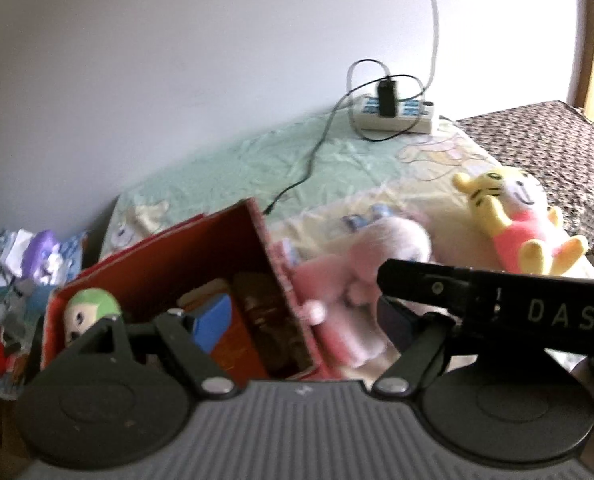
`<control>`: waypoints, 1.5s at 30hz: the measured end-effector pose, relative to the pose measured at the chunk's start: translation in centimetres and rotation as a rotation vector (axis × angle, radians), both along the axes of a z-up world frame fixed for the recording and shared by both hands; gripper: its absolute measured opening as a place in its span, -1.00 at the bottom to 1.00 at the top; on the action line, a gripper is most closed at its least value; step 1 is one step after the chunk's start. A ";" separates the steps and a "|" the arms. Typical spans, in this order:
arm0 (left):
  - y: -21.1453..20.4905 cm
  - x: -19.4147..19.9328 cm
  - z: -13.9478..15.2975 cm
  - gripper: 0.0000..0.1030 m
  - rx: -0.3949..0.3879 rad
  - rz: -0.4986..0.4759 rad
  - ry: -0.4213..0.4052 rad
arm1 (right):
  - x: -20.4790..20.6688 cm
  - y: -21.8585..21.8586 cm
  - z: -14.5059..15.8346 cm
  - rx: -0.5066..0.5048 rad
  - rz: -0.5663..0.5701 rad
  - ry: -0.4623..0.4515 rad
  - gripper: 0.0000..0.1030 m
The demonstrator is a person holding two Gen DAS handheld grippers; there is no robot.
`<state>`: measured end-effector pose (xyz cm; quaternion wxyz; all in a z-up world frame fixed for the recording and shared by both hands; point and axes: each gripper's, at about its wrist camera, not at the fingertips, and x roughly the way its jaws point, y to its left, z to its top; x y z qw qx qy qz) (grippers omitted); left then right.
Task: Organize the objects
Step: 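Move the right gripper back to the yellow tiger plush, then grasp the yellow tiger plush with the right gripper and lift it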
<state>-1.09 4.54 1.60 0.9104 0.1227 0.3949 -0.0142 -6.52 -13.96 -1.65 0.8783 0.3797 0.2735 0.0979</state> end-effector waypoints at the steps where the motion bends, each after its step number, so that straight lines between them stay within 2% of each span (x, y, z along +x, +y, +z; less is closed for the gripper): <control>1: -0.5 0.1 -0.1 0.60 -0.001 -0.011 0.004 | -0.2 -0.4 -0.2 0.003 -0.010 0.004 -0.22; 6: -2.7 0.4 -0.5 0.58 -0.003 -0.059 0.023 | -1.2 -2.2 -0.9 -0.005 -0.048 0.017 -0.22; 14: -5.8 0.7 -1.6 0.58 -0.050 -0.149 0.063 | -2.9 -5.1 -1.8 -0.015 -0.117 0.042 -0.22; 21: -8.5 2.5 -2.8 0.57 -0.096 -0.210 0.113 | -4.1 -8.4 -2.2 -0.012 -0.189 0.036 -0.22; 27: -10.9 4.3 -3.1 0.57 -0.158 -0.298 0.151 | -5.4 -12.9 -2.5 -0.014 -0.312 0.042 -0.16; 30: -11.9 5.2 -3.4 0.57 -0.194 -0.319 0.171 | -5.3 -15.1 -3.6 0.007 -0.374 0.072 -0.14; 35: -12.6 7.1 -5.0 0.55 -0.312 -0.320 0.256 | -4.2 -17.5 -6.2 0.024 -0.428 0.152 -0.14; 45: -13.7 9.8 -7.4 0.54 -0.394 -0.325 0.331 | -0.9 -19.8 -11.0 0.108 -0.412 0.228 0.05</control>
